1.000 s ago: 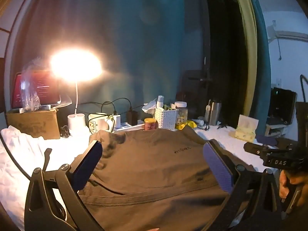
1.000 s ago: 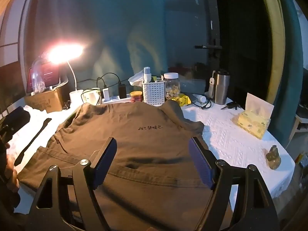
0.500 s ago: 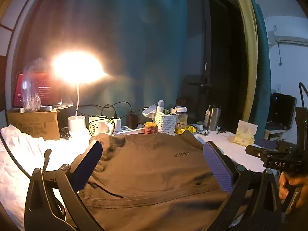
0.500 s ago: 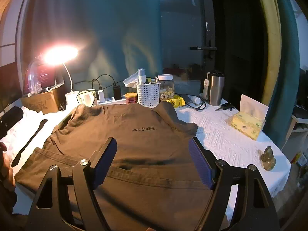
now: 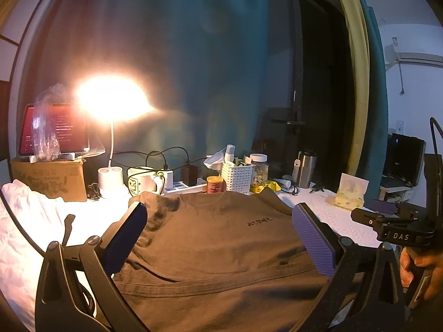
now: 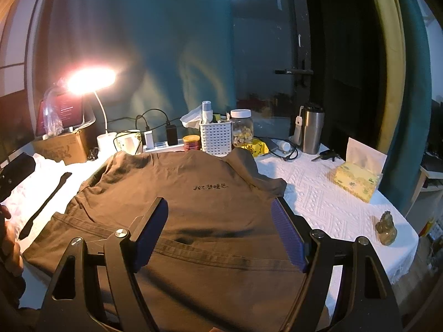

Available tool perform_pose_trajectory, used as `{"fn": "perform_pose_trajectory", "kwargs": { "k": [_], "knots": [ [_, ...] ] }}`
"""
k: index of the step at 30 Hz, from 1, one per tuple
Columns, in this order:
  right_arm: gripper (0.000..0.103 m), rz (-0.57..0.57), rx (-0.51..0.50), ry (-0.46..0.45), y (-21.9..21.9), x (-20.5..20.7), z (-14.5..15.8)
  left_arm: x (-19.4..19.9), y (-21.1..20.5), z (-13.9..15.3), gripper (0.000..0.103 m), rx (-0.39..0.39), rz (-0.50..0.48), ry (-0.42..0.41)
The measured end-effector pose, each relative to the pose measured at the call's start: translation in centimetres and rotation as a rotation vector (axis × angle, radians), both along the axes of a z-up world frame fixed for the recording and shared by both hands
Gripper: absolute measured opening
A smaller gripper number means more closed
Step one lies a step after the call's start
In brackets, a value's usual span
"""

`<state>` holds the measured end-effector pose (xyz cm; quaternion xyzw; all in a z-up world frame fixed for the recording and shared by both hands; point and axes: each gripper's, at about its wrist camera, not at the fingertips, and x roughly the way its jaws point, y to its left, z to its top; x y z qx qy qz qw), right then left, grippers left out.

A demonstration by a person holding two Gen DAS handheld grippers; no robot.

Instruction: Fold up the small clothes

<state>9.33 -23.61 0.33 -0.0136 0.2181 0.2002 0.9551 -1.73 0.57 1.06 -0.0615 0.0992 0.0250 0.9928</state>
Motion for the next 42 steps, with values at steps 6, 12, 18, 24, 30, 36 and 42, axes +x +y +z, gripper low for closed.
{"fn": "perform_pose_trajectory", "kwargs": {
  "k": [6, 12, 18, 24, 30, 36, 42],
  "knots": [
    [0.08, -0.006, 0.002, -0.005, 0.08, -0.19, 0.18, -0.05, -0.11, 0.03, 0.103, -0.002, -0.006, 0.001],
    [0.08, -0.003, 0.004, -0.005, -0.06, -0.19, 0.08, 0.02, -0.15, 0.14, 0.103, -0.004, -0.001, 0.001],
    [0.08, 0.0, 0.002, -0.006, 0.11, -0.24, 0.26, -0.1, -0.25, 0.2, 0.103, -0.004, 0.005, -0.005],
    [0.08, 0.005, -0.009, -0.002, 0.37, -0.19, 0.19, -0.06, -0.18, 0.23, 0.103, 0.004, 0.012, -0.006],
    [0.08, 0.004, -0.009, -0.004, 0.4, -0.22, 0.19, -0.18, -0.06, 0.3, 0.103, 0.008, 0.024, -0.006],
    [0.08, 0.003, -0.01, 0.0, 0.34, -0.21, 0.19, -0.25, -0.02, 0.32, 0.103, 0.009, 0.026, -0.007],
    [0.08, 0.004, -0.011, -0.002, 0.31, -0.17, 0.21, -0.4, 0.03, 0.36, 0.103, 0.004, 0.016, -0.008]
  ]
}}
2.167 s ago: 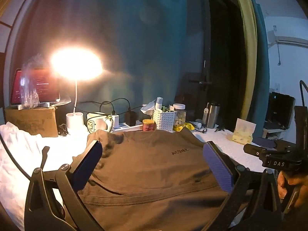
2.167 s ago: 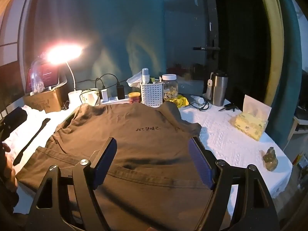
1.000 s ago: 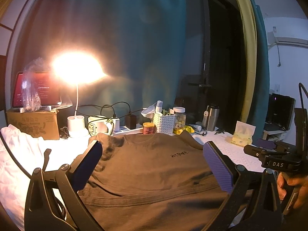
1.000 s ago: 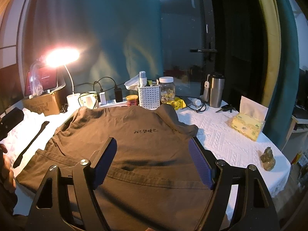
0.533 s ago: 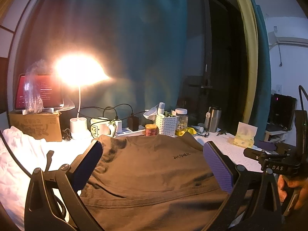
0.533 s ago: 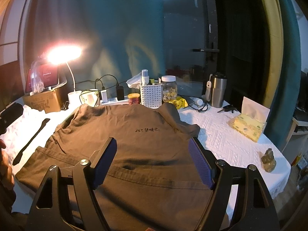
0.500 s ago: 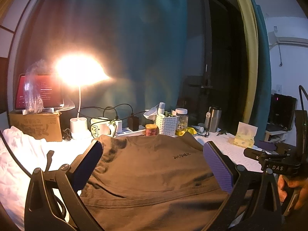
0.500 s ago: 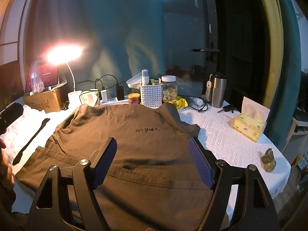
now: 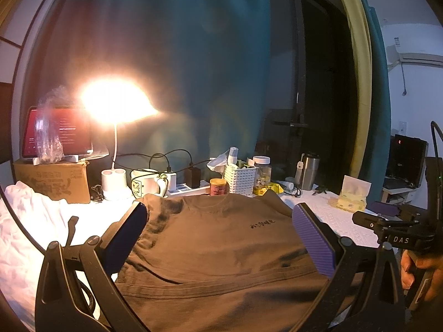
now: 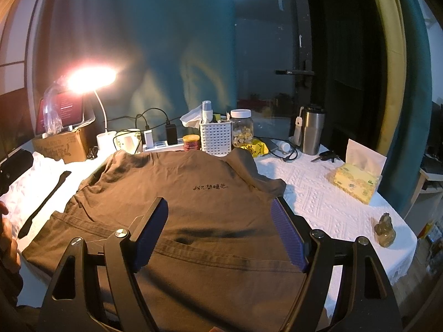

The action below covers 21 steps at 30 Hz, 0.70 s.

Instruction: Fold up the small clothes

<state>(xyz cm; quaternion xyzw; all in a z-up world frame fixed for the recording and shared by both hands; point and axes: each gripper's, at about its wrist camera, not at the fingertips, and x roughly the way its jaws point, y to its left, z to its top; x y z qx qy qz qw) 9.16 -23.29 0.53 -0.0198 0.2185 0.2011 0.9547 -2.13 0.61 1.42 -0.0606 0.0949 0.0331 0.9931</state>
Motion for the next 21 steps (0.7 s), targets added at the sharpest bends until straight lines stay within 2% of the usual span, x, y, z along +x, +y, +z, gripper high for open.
{"fn": "perform_pose_trajectory", "kwargs": {
  "k": [16, 21],
  "knots": [
    [0.08, -0.002, -0.002, -0.002, 0.1, 0.0, 0.0, 0.8, 0.0, -0.2, 0.103, -0.01, -0.008, 0.015],
    [0.08, -0.007, -0.014, 0.008, -0.3, 1.6, -0.1, 2.0, 0.1, -0.4, 0.103, -0.001, -0.002, 0.035]
  ]
}}
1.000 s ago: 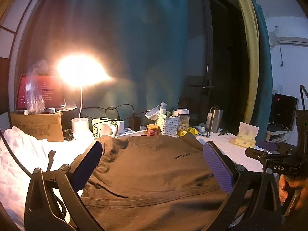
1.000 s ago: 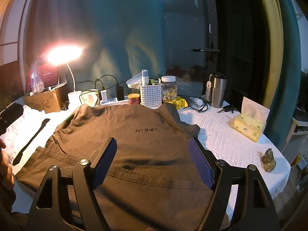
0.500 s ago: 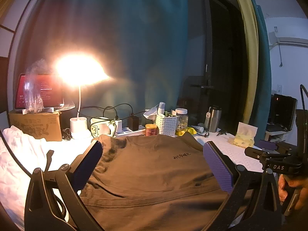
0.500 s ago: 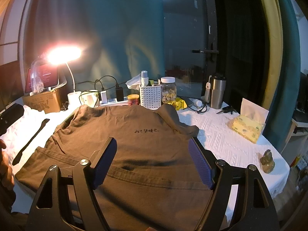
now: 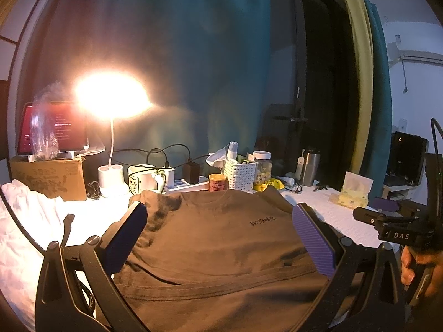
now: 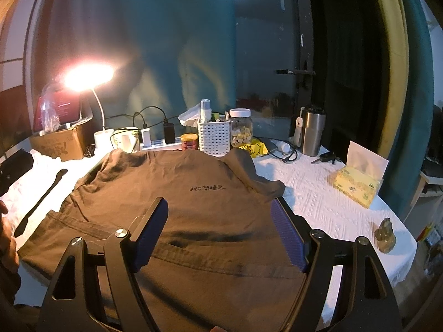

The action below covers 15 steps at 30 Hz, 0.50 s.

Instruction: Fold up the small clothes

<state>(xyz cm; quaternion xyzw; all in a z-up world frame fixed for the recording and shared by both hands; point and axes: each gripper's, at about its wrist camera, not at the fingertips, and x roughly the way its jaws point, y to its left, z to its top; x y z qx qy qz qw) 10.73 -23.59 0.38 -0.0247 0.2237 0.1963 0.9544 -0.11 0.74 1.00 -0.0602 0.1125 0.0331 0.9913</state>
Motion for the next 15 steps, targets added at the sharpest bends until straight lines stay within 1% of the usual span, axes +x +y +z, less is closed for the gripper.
{"fn": "perform_pose_trajectory", "kwargs": {
  "k": [3, 15],
  "knots": [
    [0.08, -0.018, 0.0, 0.016, -0.5, 1.5, -0.2, 1.0, 0.2, -0.1, 0.103, 0.001, 0.006, 0.017],
    [0.08, -0.084, -0.006, 0.091, -2.0, 7.8, -1.2, 7.2, 1.2, -0.7, 0.103, -0.01, 0.023, 0.124]
  ]
}}
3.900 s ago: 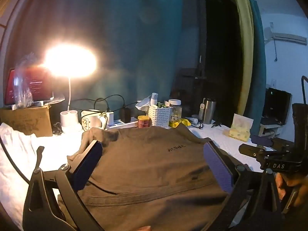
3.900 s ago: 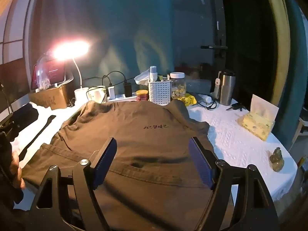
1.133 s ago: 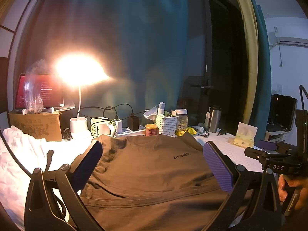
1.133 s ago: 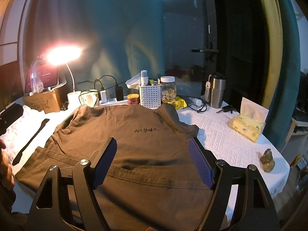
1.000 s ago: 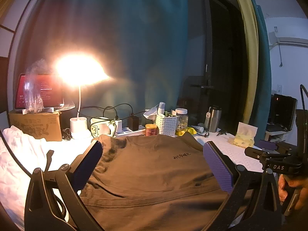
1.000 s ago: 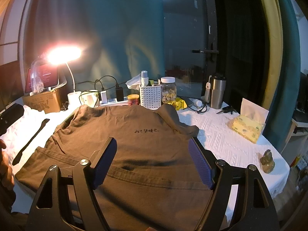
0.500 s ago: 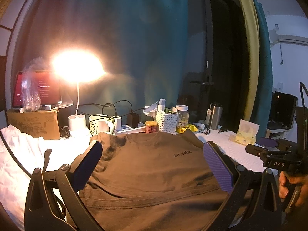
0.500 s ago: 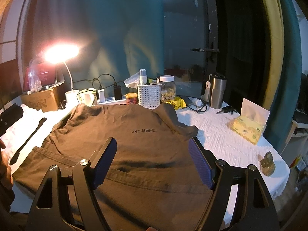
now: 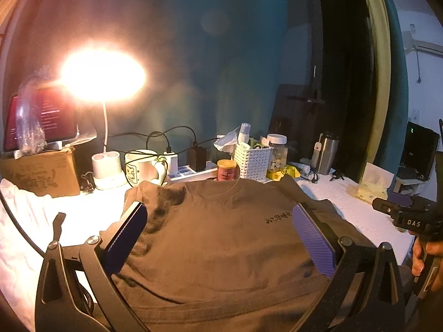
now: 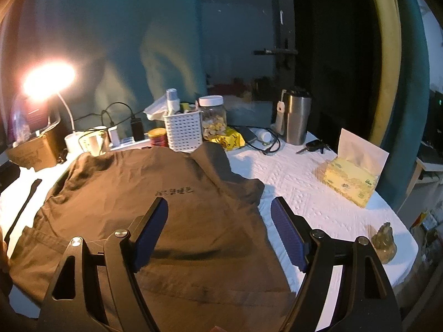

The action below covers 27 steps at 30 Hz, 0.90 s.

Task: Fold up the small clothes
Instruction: 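Grasp the brown shirt's sleeve with the right gripper and lift it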

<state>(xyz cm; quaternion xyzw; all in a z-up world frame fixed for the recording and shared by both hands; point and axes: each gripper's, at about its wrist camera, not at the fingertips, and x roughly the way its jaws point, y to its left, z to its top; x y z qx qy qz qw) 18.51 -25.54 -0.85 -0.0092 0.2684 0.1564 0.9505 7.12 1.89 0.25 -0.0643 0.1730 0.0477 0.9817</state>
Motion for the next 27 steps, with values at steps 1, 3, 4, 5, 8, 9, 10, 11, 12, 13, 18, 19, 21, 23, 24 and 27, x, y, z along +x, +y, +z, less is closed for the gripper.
{"fn": "perform_pose_trajectory", "kwargs": {
  "k": [1, 3, 4, 5, 8, 9, 10, 11, 12, 13, 18, 19, 21, 23, 24, 27],
  "knots": [
    [0.08, -0.002, -0.001, 0.005, 0.0, 0.3, -0.1, 0.2, 0.1, 0.0, 0.103, -0.001, 0.0, 0.004],
    [0.08, -0.007, -0.003, 0.017, -0.1, 1.3, -0.3, 1.3, 0.1, -0.1, 0.103, -0.001, 0.001, 0.02],
    [0.08, -0.009, -0.004, 0.025, -0.3, 2.0, -0.5, 1.8, 0.2, -0.2, 0.103, -0.001, 0.001, 0.027],
    [0.08, -0.01, -0.004, 0.03, -0.3, 2.4, -0.6, 2.1, 0.3, -0.2, 0.103, -0.002, 0.002, 0.033],
    [0.08, -0.011, -0.005, 0.052, -0.6, 4.2, -0.9, 3.5, 0.4, -0.4, 0.103, -0.005, 0.005, 0.052],
    [0.08, -0.011, -0.007, 0.058, -0.8, 4.9, -1.1, 4.0, 0.4, -0.5, 0.103, -0.004, 0.006, 0.06],
    [0.08, -0.011, -0.009, 0.061, -0.8, 5.4, -1.2, 4.3, 0.4, -0.5, 0.103, -0.004, 0.007, 0.064],
    [0.08, -0.011, -0.01, 0.065, -0.9, 5.9, -1.3, 4.8, 0.4, -0.7, 0.103, -0.004, 0.007, 0.072],
    [0.08, -0.009, -0.011, 0.075, -1.0, 6.8, -1.5, 5.2, 0.5, -0.8, 0.103, -0.005, 0.007, 0.079],
    [0.08, -0.007, -0.01, 0.079, -1.1, 7.2, -1.6, 5.7, 0.5, -0.8, 0.103, -0.006, 0.007, 0.087],
    [0.08, 0.014, -0.012, 0.108, -1.1, 10.7, -2.2, 8.1, 0.8, -1.3, 0.103, -0.003, 0.008, 0.124],
    [0.08, 0.02, -0.013, 0.112, -1.0, 11.3, -2.2, 8.5, 0.9, -1.4, 0.103, -0.004, 0.008, 0.131],
    [0.08, 0.036, -0.023, 0.118, -0.8, 12.9, -2.4, 9.5, 1.1, -1.7, 0.103, -0.004, 0.01, 0.148],
    [0.08, 0.049, -0.032, 0.119, -0.6, 14.1, -2.6, 10.4, 1.2, -2.0, 0.103, -0.003, 0.013, 0.163],
    [0.08, 0.06, -0.035, 0.122, -0.4, 14.9, -2.7, 11.0, 1.3, -2.2, 0.103, -0.005, 0.014, 0.172],
    [0.08, 0.085, -0.029, 0.14, 0.1, 16.9, -3.2, 12.1, 1.6, -2.7, 0.103, -0.008, 0.017, 0.19]
  ]
}}
